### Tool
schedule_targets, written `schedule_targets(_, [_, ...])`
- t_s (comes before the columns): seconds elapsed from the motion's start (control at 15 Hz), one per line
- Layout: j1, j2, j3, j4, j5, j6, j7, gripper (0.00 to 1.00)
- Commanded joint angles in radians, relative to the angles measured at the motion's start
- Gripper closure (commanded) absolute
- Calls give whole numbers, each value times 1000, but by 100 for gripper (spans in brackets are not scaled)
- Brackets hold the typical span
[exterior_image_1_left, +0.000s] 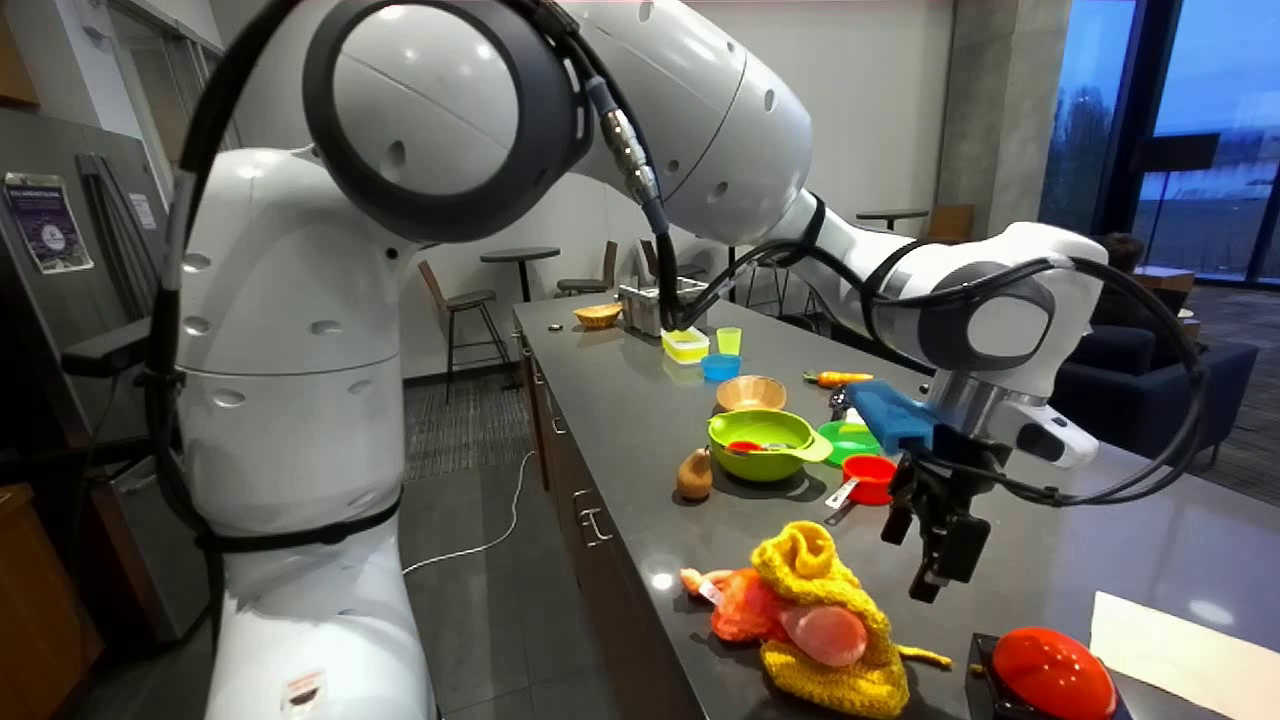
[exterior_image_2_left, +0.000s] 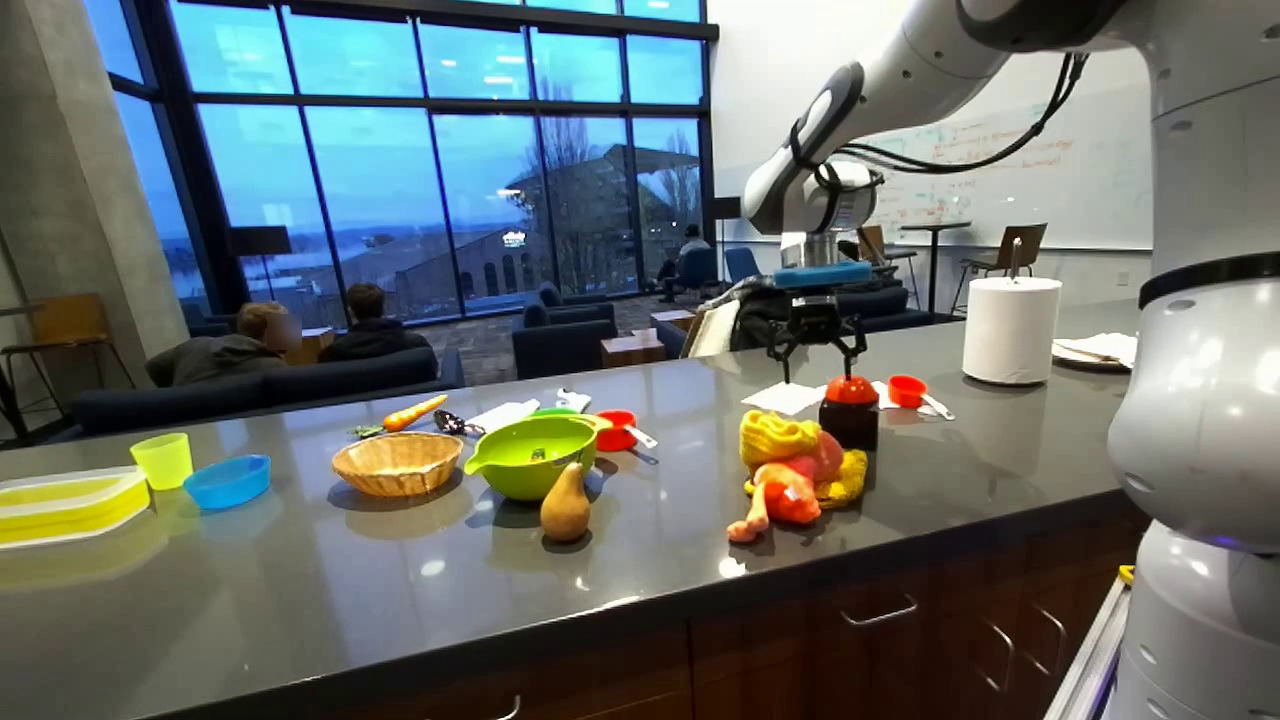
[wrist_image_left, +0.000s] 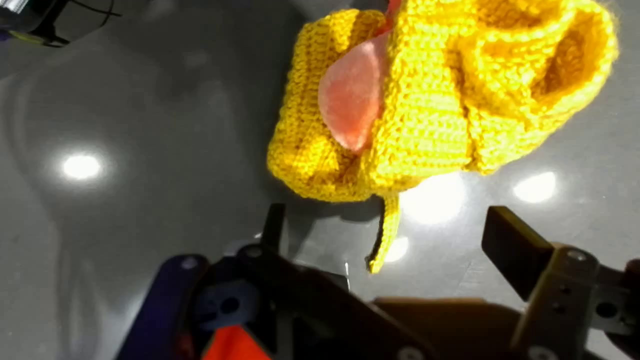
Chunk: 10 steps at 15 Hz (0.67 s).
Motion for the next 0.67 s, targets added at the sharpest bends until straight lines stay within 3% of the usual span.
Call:
schedule_targets(0.0, [-4, 92, 3, 166, -66, -114, -70, 0])
schedule_targets(0.6, [-50, 241, -2, 392, -76, -175, -213, 0])
